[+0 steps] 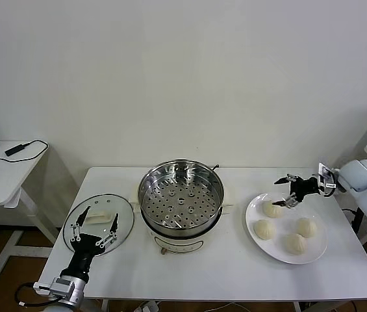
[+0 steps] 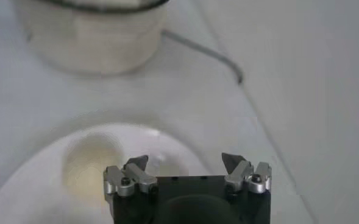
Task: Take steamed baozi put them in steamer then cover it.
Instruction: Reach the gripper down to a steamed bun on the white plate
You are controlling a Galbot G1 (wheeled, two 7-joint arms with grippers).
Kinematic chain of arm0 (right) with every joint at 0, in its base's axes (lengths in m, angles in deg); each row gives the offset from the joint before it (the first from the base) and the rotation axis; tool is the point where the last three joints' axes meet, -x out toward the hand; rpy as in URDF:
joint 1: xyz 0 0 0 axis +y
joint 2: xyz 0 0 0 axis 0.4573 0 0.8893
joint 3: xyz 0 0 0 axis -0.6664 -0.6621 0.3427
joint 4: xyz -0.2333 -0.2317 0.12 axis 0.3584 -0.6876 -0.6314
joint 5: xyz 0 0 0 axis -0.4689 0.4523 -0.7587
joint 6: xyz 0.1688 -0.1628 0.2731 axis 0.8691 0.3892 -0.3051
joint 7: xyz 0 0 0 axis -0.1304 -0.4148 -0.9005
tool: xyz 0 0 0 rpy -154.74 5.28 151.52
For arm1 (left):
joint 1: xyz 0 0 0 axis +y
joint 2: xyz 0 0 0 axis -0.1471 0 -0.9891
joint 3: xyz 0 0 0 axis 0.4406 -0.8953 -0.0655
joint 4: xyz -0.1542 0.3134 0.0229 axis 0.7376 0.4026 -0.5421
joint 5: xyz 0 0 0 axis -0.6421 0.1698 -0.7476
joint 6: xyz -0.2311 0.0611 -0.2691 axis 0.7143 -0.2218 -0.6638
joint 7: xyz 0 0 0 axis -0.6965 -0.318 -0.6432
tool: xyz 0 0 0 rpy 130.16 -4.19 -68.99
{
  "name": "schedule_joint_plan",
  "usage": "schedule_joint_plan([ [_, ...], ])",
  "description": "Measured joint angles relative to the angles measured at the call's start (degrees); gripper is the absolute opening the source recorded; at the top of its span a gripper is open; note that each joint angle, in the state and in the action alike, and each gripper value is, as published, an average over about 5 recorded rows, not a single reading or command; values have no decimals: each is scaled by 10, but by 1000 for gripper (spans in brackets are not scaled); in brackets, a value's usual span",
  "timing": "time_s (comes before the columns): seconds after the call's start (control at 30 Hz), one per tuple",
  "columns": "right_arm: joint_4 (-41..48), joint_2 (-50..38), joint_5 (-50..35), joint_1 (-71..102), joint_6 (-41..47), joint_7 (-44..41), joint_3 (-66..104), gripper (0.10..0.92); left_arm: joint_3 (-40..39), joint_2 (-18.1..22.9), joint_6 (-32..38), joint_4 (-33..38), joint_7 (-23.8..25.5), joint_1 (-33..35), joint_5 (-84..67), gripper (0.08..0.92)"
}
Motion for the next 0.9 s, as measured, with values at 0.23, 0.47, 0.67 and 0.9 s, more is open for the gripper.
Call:
schedule_joint_plan([
  [0.23,43,33,60,-27,-6,-31,-37,823,-1,1,5,-5,0,-1,2,823],
  [0.47,79,64,94,-35,-16,-24,-52,823,-2,0,8,-12,0,-4,4,823],
  [0.67,107,89,116,-40,-25,-7,-58,823,-5,1,8,-14,-1,-4,6,823],
  [0.9,128,109,136,-43,-31,1,-64,823,-6,1,10,-17,-1,-5,9,823],
])
